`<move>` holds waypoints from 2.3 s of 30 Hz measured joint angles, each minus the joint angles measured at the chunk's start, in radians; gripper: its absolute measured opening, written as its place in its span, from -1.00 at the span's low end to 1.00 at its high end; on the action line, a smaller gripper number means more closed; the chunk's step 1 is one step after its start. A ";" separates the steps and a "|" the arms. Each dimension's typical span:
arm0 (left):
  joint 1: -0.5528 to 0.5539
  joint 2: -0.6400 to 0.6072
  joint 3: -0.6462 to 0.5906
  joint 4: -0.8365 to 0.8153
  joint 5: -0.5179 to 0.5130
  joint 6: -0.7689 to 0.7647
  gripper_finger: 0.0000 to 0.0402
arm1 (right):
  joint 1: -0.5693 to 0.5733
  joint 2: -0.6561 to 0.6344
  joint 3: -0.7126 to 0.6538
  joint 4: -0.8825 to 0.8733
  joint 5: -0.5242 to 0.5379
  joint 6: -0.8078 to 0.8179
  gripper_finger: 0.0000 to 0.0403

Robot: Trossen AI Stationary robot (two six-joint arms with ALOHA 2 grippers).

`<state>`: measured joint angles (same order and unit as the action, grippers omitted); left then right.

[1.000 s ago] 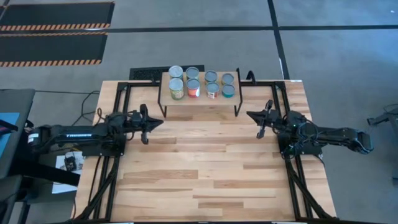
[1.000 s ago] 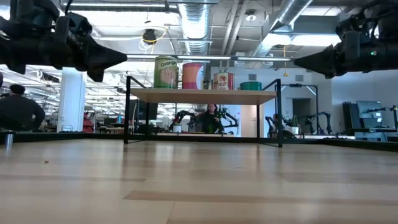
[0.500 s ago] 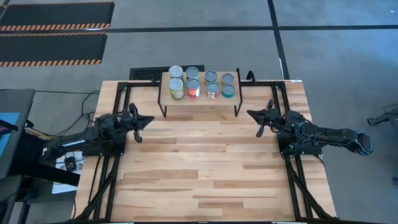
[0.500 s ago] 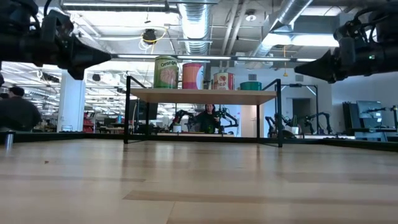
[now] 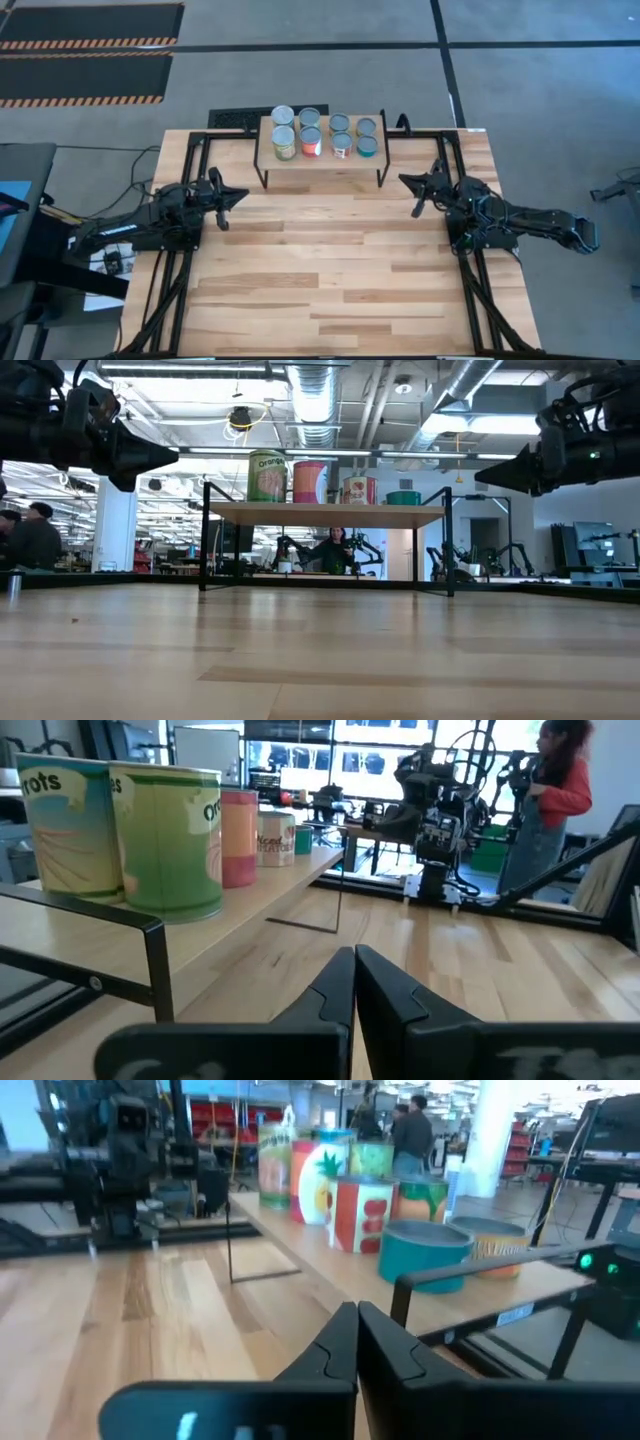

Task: Pick and place cans onto a shelf
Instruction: Return to Home Position

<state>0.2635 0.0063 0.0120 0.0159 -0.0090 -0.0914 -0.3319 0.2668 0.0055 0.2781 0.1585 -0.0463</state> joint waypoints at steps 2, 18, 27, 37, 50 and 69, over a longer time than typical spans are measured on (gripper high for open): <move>0.000 0.000 0.000 0.000 -0.001 0.007 -1.00 | 0.000 0.000 0.000 -0.036 0.001 -0.003 -0.87; 0.000 0.000 0.000 0.001 -0.003 0.046 -1.00 | 0.000 0.000 0.000 -0.225 -0.003 -0.007 -0.86; 0.000 0.000 0.000 0.001 -0.003 0.045 -1.00 | 0.000 0.000 0.000 -0.232 -0.003 -0.006 -0.87; 0.000 0.000 0.000 0.001 -0.003 0.050 -1.00 | 0.000 0.000 0.000 -0.235 -0.002 -0.006 -0.86; 0.000 0.000 0.000 0.001 -0.002 0.045 -1.00 | 0.000 0.000 0.000 -0.236 -0.002 -0.006 -0.84; 0.000 0.000 0.000 0.001 -0.002 0.045 -1.00 | 0.000 0.000 0.000 -0.237 -0.001 -0.006 -0.84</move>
<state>0.2638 0.0065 0.0120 0.0170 -0.0114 -0.0460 -0.3317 0.2668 0.0051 0.0414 0.1577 -0.0521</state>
